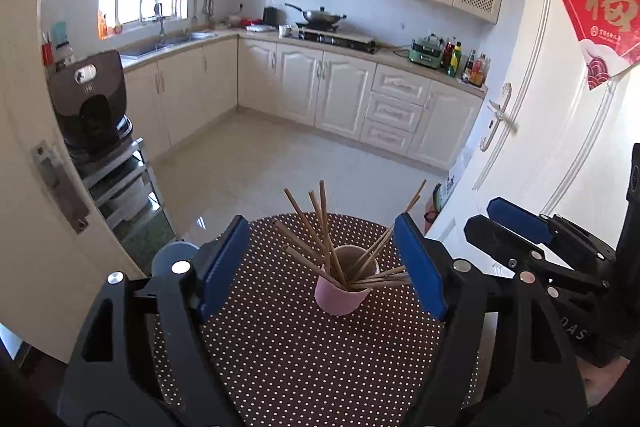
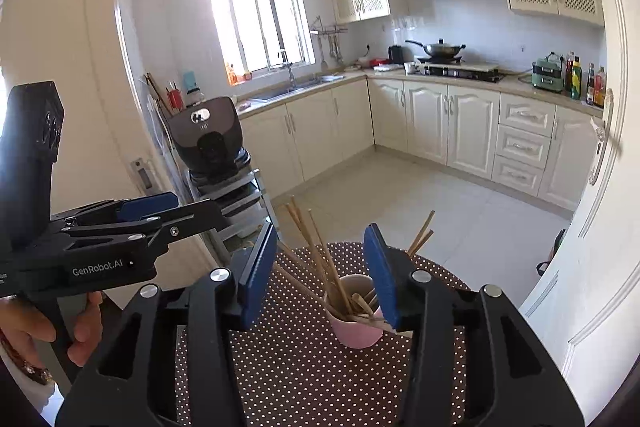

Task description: Organize utensils

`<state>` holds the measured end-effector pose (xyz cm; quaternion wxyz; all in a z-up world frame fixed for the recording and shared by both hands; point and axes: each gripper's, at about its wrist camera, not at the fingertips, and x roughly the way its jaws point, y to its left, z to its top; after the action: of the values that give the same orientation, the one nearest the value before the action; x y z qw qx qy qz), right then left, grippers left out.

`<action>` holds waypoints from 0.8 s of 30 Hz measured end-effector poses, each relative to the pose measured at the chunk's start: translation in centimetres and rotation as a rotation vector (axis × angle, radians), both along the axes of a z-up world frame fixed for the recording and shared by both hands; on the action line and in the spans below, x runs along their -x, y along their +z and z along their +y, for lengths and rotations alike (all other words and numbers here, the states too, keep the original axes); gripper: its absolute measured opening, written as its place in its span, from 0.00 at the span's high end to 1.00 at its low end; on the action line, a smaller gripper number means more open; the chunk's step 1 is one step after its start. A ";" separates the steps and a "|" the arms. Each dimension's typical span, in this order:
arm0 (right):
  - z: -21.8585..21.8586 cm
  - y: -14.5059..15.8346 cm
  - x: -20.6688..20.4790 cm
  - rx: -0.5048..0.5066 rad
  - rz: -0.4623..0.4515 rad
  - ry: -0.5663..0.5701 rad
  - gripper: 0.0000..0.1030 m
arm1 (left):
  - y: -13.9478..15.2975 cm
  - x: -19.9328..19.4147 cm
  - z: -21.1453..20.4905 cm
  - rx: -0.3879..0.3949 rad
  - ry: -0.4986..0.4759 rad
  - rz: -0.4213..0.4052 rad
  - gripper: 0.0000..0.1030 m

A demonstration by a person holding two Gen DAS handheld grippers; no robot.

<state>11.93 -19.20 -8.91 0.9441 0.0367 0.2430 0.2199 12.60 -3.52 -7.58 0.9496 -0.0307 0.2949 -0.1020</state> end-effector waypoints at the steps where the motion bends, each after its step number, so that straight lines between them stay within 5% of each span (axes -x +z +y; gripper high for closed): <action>1: 0.1 0.2 0.3 -0.002 -0.007 0.000 0.55 | 0.2 0.4 0.1 -0.002 0.001 -0.009 0.26; 24: 1.1 3.4 5.4 0.008 -0.212 -0.076 0.22 | 5.0 7.5 1.5 -0.030 0.098 -0.249 0.11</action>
<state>6.57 -18.10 -5.54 0.9723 0.0183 0.1410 0.1858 5.10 -2.02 -2.56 0.9830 -0.0182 0.1744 -0.0542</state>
